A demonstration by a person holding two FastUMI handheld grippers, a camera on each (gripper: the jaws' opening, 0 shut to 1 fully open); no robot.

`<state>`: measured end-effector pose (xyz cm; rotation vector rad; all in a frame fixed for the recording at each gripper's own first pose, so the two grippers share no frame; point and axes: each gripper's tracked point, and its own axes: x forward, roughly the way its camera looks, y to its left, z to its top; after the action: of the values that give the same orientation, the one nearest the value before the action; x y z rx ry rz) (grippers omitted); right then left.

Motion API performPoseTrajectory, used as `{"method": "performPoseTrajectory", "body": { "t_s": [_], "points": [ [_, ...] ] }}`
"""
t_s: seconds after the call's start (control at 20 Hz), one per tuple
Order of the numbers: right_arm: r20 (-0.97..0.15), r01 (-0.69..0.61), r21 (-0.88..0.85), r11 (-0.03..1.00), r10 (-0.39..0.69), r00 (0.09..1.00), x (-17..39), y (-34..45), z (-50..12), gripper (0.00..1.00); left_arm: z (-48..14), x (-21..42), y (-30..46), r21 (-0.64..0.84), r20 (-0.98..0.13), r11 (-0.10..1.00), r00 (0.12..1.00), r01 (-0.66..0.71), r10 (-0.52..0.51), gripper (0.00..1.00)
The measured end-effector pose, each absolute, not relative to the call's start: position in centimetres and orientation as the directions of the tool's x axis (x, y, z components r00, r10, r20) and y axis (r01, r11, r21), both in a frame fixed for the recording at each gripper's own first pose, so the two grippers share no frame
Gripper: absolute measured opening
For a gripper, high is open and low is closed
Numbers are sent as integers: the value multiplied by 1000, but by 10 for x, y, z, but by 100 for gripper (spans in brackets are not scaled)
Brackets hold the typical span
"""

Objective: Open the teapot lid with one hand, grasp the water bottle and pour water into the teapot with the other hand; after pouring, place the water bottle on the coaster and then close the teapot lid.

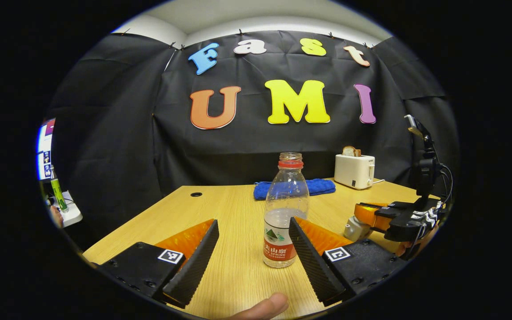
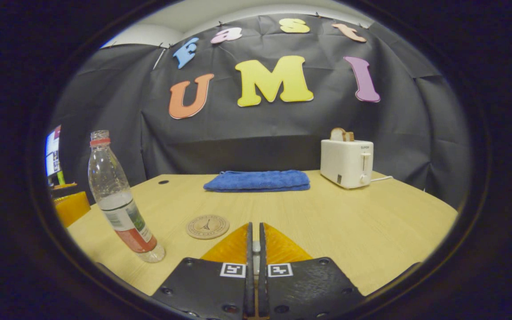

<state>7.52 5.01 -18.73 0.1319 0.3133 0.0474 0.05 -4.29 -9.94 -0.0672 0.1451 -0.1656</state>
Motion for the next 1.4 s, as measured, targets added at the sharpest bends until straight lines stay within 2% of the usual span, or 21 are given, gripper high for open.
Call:
{"method": "performPoseTrajectory", "body": {
  "t_s": [0.1,0.8,1.0,1.2,1.3,1.35,1.4],
  "points": [
    [-298,-16,146,989,59,953,76,47,-182,0,-103,1,-50,-91,-148,980,971,177,-189,99],
    [-185,-76,134,988,101,978,57,41,-109,0,-116,23,-86,-100,-131,966,959,238,-250,99],
    [-171,-68,120,990,88,981,53,29,-101,0,-125,38,-91,-52,-133,975,966,217,-222,99],
    [-160,-52,131,990,72,985,51,13,-94,0,-135,48,-95,-93,-158,975,963,204,-217,99],
    [-166,-44,134,990,66,984,51,6,-95,0,-132,50,-100,-132,-151,965,958,225,-244,94],
    [-171,-39,133,990,62,983,51,2,-95,0,-129,51,-101,-148,-148,960,955,237,-258,85],
    [-174,-31,133,991,54,983,51,-3,-96,0,-130,52,-102,-164,-153,956,951,243,-268,82]
  ]
}}
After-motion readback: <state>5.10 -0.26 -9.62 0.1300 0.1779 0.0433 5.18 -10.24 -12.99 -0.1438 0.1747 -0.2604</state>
